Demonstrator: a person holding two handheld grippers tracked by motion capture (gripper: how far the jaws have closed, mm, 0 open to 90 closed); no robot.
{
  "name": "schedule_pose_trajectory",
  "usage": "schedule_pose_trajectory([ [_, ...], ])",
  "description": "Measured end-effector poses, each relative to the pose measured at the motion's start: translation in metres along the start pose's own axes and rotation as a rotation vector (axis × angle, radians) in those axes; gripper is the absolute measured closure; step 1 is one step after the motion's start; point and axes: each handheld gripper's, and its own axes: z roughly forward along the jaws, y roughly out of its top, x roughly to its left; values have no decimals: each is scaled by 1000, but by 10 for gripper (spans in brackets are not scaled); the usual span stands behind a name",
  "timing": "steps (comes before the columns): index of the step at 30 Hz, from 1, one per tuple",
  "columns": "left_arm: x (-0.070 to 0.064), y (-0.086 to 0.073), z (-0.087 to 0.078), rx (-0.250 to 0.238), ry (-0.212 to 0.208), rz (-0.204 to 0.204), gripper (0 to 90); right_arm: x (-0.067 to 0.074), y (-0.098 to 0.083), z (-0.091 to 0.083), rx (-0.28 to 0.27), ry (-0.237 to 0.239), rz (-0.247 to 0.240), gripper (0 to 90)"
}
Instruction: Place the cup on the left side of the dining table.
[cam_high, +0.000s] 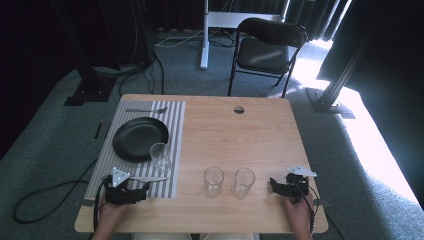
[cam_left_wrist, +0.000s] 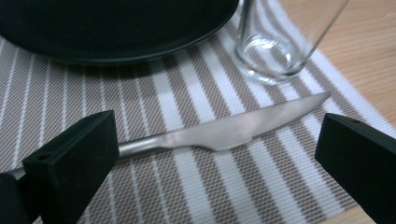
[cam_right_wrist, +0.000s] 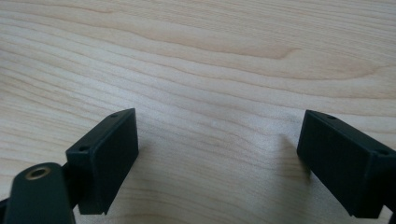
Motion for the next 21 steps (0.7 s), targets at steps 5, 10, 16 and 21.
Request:
schedule_pose_trajectory([
  [5,6,-3,-3,6,10,-12,2,0,0,0,0,1,0,120],
  [10,15,-6,-7,18,55,-29,2,0,0,0,0,1,-1,120],
  [16,22,-11,-10,44,112,-60,2,0,0,0,0,1,-2,120],
  [21,27,-15,-10,66,179,-70,3,0,0,0,0,2,-2,120],
])
